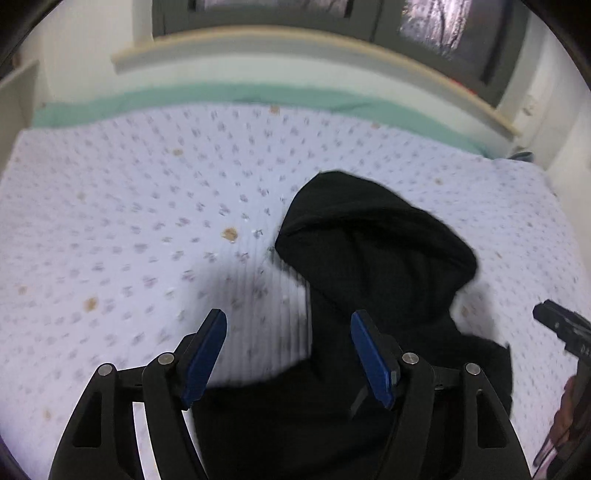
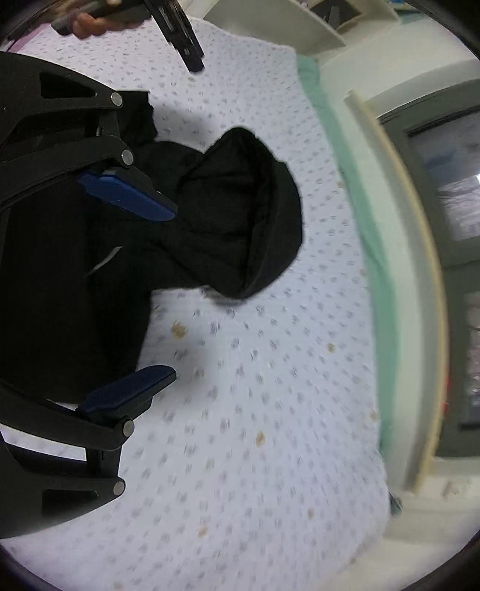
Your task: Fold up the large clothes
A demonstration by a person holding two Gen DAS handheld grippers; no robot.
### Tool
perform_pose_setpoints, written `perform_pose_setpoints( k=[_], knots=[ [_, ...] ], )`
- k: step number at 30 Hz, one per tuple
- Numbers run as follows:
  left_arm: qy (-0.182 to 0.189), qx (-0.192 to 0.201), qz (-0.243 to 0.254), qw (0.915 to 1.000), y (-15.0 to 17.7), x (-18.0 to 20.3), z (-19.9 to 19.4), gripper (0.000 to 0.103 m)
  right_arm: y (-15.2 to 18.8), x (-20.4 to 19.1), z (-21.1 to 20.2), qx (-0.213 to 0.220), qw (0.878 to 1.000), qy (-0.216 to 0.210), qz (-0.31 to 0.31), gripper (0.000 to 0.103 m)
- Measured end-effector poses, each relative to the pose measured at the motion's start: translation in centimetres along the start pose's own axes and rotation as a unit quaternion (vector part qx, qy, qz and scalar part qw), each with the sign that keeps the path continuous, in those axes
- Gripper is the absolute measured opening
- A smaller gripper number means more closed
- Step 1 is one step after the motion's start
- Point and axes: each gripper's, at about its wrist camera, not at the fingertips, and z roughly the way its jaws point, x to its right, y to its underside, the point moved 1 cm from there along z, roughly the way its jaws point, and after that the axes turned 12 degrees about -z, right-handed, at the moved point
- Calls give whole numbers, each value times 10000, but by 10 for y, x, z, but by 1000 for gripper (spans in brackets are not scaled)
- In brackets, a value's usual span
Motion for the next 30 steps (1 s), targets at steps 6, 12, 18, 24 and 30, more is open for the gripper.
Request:
perform_pose_setpoints(
  k=[6, 12, 18, 24, 30],
  knots=[
    [-104, -374, -122, 9992, -23, -2, 96, 71, -24, 2, 97, -400, 9991, 153, -53, 81],
    [-127, -296, -663, 9973, -50, -18, 132, 33, -44, 17, 157, -727, 9972, 150, 58, 6],
    [1284, -438, -1324, 9819, -34, -50, 92, 35, -28, 43, 89, 296, 9994, 187, 65, 27],
    [548, -1064, -885, 9889, -2, -47, 167, 37, 11, 58, 183, -951, 9936, -493, 371, 35],
    [484, -708, -303, 9959, 5, -39, 106, 57, 11, 54, 117, -669, 9962, -473, -308, 58]
  ],
)
